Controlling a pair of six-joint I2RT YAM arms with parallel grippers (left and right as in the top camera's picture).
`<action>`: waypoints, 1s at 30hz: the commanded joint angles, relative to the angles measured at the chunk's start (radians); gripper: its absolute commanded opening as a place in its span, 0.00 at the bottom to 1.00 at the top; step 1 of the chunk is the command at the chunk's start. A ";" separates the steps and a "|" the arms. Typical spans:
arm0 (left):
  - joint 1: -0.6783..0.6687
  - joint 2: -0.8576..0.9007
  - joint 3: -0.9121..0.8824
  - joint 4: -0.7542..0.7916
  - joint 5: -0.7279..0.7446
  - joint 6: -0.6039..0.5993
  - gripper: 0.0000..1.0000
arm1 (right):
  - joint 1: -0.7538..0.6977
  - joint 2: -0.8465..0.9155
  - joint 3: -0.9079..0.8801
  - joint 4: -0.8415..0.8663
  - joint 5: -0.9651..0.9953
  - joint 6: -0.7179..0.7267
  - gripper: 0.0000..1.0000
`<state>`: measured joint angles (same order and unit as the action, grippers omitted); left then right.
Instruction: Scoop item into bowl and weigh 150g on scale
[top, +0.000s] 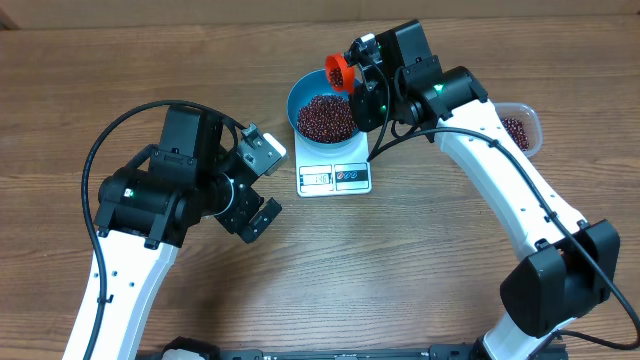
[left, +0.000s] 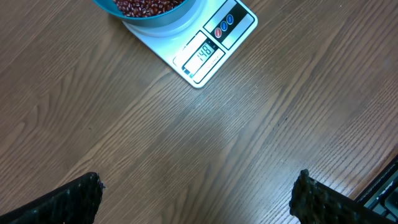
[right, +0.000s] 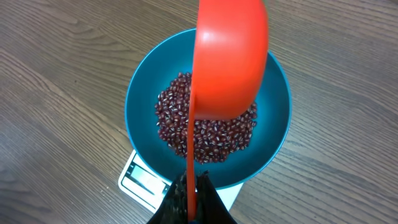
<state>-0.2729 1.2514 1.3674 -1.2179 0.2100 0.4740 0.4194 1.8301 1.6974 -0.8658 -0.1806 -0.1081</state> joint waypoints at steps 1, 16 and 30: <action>0.004 0.004 0.000 0.003 0.019 -0.010 1.00 | 0.000 -0.019 0.005 0.010 -0.015 0.000 0.04; 0.004 0.004 0.000 0.003 0.019 -0.010 1.00 | 0.000 -0.019 0.005 0.016 0.026 -0.004 0.04; 0.004 0.004 0.000 0.003 0.019 -0.010 1.00 | 0.003 -0.019 0.005 0.016 -0.007 -0.039 0.04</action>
<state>-0.2729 1.2514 1.3674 -1.2179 0.2100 0.4740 0.4194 1.8301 1.6974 -0.8566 -0.1947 -0.1215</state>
